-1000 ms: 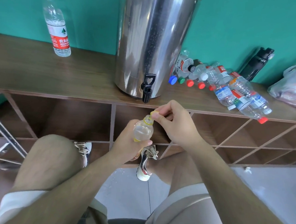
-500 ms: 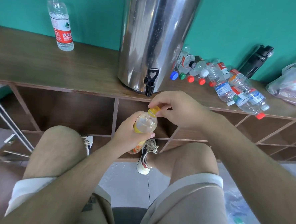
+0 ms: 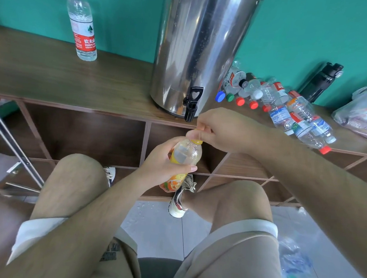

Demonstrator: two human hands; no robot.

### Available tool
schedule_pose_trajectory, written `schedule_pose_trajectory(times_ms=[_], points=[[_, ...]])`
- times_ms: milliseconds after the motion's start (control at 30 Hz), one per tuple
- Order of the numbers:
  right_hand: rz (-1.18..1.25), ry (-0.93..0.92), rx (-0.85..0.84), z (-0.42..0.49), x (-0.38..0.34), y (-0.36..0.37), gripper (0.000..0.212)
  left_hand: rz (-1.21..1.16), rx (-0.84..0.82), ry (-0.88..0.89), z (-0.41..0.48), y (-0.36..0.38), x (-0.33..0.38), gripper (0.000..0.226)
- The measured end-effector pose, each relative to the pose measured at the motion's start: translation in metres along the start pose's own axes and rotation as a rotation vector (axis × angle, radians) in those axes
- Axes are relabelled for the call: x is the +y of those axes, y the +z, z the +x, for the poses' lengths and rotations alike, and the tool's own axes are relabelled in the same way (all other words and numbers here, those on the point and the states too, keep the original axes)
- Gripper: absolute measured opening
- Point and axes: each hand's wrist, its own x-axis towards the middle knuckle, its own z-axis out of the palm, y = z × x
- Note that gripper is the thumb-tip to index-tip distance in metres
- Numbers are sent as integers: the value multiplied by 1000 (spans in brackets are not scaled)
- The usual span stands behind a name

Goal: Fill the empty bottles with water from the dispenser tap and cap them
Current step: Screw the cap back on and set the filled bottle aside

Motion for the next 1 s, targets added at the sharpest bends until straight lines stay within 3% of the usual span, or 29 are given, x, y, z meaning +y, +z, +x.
schedule_pose_trajectory(times_ms=[67, 200, 333, 500, 633, 733, 833, 867, 1000], points=[[-28, 30, 25, -4, 2, -5, 52, -7, 2, 5, 0, 0, 1, 59], [219, -58, -65, -9, 8, -23, 39, -44, 27, 18, 2, -5, 2, 58], [124, -77, -45, 1, 5, -10, 22, -51, 15, 20, 2, -6, 2, 57], [-162, -101, -46, 3, -5, -3, 26, -71, 16, 7, 0, -5, 2, 57], [-178, -312, 166, 6, -7, -2, 52, -22, 14, 44, 0, -6, 15, 49], [-205, -166, 313, 12, -5, -10, 61, -37, 71, 54, 3, -4, 31, 53], [-130, 106, 269, 17, -13, -30, 64, 38, 210, 81, 5, -7, 52, 54], [-108, 90, 260, 18, -15, -37, 66, 52, 232, 90, 6, -13, 57, 55], [-201, -291, 423, 21, -16, -67, 63, 38, 149, 102, 7, -48, 78, 58]])
